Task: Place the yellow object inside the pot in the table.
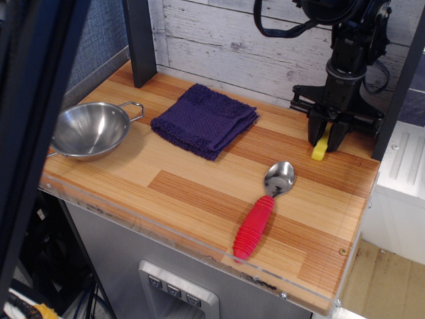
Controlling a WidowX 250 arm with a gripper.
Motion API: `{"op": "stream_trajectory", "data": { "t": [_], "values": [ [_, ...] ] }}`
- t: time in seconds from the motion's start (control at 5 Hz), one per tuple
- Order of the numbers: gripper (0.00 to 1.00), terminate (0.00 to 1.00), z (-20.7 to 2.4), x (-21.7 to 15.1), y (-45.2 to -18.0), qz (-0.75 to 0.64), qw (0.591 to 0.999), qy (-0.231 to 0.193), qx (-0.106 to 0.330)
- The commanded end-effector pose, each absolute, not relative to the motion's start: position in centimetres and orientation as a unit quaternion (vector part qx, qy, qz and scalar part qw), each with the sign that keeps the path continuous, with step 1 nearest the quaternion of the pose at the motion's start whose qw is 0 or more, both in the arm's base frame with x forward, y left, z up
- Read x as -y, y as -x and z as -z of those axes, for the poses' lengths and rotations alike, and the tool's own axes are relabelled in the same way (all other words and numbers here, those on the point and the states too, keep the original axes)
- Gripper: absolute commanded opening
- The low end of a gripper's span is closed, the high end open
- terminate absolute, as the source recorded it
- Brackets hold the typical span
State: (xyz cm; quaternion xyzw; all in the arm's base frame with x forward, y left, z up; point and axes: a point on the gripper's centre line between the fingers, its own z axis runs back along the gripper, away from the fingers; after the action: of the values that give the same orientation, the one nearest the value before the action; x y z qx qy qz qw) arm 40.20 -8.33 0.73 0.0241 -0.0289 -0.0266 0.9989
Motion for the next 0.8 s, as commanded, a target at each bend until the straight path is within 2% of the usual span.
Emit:
{"op": "stream_trajectory", "data": {
  "t": [0.0,0.2,0.4,0.6],
  "values": [
    [0.00,0.00,-10.7,7.8,-38.8,0.083,0.991,0.042,0.095],
    [0.00,0.00,-14.9,3.4,-37.1,0.066,0.988,0.075,0.117],
    [0.00,0.00,-16.0,-1.5,-35.0,0.040,0.991,0.068,0.105],
    [0.00,0.00,-15.7,-6.2,-33.1,0.020,0.995,0.041,0.084]
  ]
}}
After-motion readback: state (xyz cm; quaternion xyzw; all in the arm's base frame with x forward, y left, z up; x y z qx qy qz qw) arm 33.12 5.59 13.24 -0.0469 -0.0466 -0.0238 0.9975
